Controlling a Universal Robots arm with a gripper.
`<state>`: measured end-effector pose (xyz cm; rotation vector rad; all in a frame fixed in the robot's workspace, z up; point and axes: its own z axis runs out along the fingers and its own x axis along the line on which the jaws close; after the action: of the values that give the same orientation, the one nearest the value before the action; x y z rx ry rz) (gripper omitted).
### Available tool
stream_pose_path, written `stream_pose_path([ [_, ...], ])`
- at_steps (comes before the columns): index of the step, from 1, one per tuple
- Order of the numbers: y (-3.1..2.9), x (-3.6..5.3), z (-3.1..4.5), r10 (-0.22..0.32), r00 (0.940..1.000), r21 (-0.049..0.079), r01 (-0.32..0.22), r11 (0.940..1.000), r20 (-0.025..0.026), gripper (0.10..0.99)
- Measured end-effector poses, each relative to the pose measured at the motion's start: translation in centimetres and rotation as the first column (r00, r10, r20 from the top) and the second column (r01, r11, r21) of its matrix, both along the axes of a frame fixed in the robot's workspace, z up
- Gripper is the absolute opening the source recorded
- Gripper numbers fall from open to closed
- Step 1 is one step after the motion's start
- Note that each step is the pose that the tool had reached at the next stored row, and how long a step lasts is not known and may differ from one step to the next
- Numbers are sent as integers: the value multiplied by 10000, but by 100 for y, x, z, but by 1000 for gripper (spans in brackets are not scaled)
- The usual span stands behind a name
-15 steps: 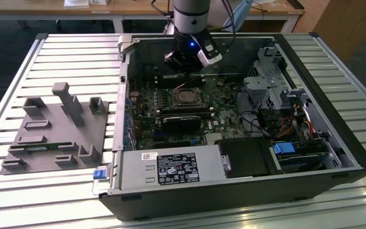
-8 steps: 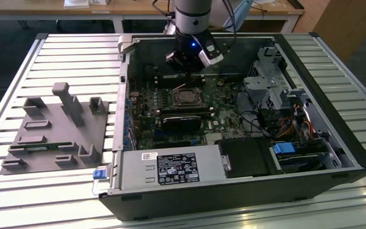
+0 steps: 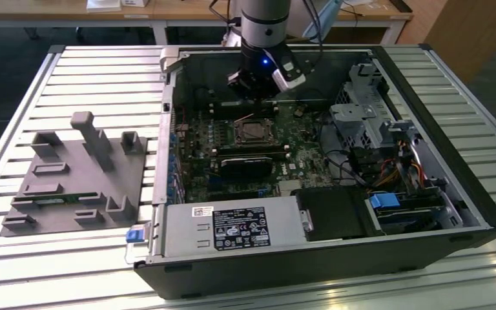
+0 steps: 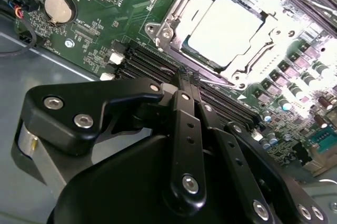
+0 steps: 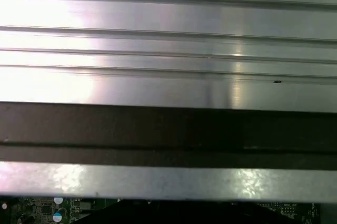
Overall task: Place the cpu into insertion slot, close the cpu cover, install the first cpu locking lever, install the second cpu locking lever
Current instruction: 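Install the first cpu locking lever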
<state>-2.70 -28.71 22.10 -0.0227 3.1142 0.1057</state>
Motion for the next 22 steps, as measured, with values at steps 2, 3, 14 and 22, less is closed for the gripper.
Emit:
stream_pose_path([
  [2,0,10,-12,0,10000,0,0,10000,0,114],
  [3,0,16,-20,0,10000,1,0,10000,1,114],
  [14,0,44,-95,0,10000,1,0,10000,1,114],
  [22,0,55,-170,-2,10000,0,2,10000,0,114],
])
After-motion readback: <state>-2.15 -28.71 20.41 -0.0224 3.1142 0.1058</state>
